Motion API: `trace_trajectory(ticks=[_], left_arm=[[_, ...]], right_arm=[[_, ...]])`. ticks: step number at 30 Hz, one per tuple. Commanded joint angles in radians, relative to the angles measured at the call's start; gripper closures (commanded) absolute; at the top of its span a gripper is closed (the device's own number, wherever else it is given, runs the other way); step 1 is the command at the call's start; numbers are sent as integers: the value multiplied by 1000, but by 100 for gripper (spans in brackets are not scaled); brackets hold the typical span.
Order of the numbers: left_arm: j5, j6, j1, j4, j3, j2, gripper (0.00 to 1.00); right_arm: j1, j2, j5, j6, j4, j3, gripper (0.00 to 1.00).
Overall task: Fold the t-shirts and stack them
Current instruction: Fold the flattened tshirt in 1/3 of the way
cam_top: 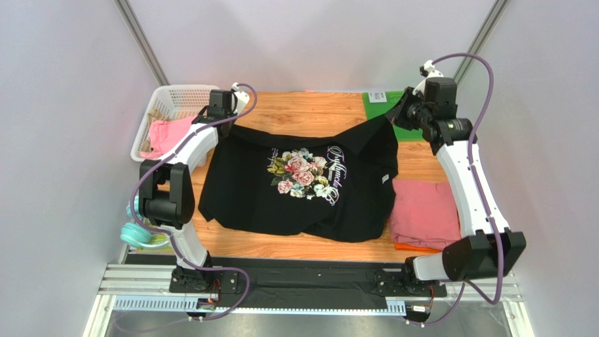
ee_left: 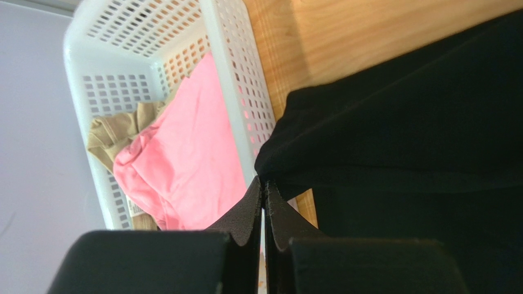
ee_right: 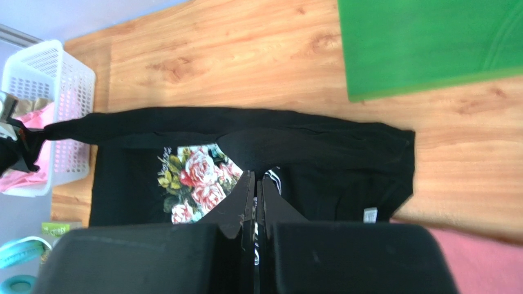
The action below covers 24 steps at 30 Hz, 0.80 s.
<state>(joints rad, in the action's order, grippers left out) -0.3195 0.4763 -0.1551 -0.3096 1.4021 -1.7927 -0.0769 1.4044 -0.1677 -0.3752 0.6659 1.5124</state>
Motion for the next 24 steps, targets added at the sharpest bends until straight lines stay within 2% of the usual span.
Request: trace_trajectory(ticks=[1,8,11,12,13,14,15,16,17,19,24], left_arm=[[16,16,6,40,-35,76,100],[36,22,6,59,-127,134,100],[36,27,6,67,-169,150,100],[36,30,6,69,-187,153,100],[34,34,6,72,-196,156,100],[33,38,6,69,-204,154,95],[31,39,6,61,-206,153,72],[30,38,6,53,-209,151,59],[27,36,6,55,-219,153,50],[25,33,6,64,-227,158,43],[63,-11,2,15,-149,187,25]], right_arm=[[-4,-85,54,13,23,-96,100],[-3,-127,99,3,61,-264,100],[-23,-110,62,-39,95,-322,98],[-33,-111,63,-53,101,-336,88],[-43,-114,85,-65,118,-356,67],[-56,-128,88,-68,121,-360,67],[-60,-136,91,-82,127,-360,69],[-63,-143,99,-86,139,-348,71],[-61,-157,100,-91,146,-337,71],[-63,-163,106,-105,175,-278,66],[-61,-101,155,-88,212,-138,67]])
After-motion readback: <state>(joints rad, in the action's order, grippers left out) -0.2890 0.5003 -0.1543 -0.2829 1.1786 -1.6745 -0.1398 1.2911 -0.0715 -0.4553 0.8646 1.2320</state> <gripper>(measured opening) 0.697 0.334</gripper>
